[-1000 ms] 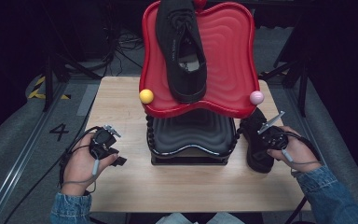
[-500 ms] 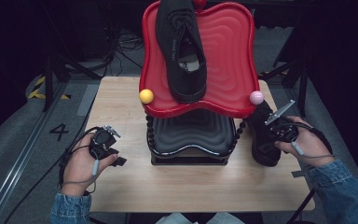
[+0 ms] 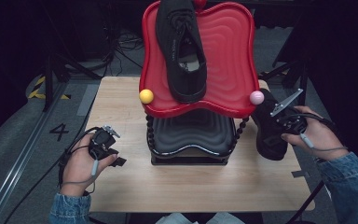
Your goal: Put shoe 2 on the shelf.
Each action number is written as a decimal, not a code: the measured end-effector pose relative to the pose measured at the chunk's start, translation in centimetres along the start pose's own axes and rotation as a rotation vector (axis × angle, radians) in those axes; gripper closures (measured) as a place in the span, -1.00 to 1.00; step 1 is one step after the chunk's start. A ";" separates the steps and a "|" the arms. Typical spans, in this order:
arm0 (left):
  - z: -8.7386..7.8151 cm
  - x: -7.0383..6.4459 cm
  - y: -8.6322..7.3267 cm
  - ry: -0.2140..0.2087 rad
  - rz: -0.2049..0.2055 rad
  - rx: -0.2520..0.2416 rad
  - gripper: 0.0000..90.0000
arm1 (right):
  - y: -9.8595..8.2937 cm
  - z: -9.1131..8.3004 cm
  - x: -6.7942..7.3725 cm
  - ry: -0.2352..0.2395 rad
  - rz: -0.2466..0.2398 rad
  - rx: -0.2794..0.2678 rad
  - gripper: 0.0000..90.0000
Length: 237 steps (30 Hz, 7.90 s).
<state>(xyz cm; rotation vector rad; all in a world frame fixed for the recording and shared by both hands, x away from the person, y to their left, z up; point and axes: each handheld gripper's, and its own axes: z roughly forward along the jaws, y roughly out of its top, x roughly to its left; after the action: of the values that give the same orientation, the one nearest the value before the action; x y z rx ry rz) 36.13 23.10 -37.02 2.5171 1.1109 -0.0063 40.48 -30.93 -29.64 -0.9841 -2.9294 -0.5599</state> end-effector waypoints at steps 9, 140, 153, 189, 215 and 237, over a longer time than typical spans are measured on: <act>-0.1 0.0 -0.1 -0.001 -0.005 -0.003 0.13 | 0.8 -2.8 0.5 -0.017 -0.007 -0.009 0.94; 1.1 0.0 -0.7 -0.016 -0.003 0.068 0.08 | 19.9 -15.6 15.0 -0.192 -0.360 -0.154 0.92; 1.1 0.0 -0.8 -0.015 -0.007 0.064 0.06 | 20.2 -14.1 14.7 -0.178 -0.356 -0.134 0.93; 1.2 0.4 -1.0 -0.024 -0.012 0.071 0.06 | 19.0 -16.3 14.8 -0.113 -0.296 -0.213 0.50; 0.8 0.7 -1.3 -0.027 -0.025 0.058 0.05 | 12.0 -22.6 13.5 -0.137 -0.261 -0.411 0.33; 0.3 1.0 -3.0 0.003 -0.097 0.034 0.06 | 1.7 -13.0 3.9 -0.201 0.003 -0.327 0.26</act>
<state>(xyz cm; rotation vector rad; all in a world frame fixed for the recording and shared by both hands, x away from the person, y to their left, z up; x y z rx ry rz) 34.73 25.58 -38.47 2.4915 1.2431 -0.0477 36.91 -31.73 -16.46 -1.1330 -3.0707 -1.0229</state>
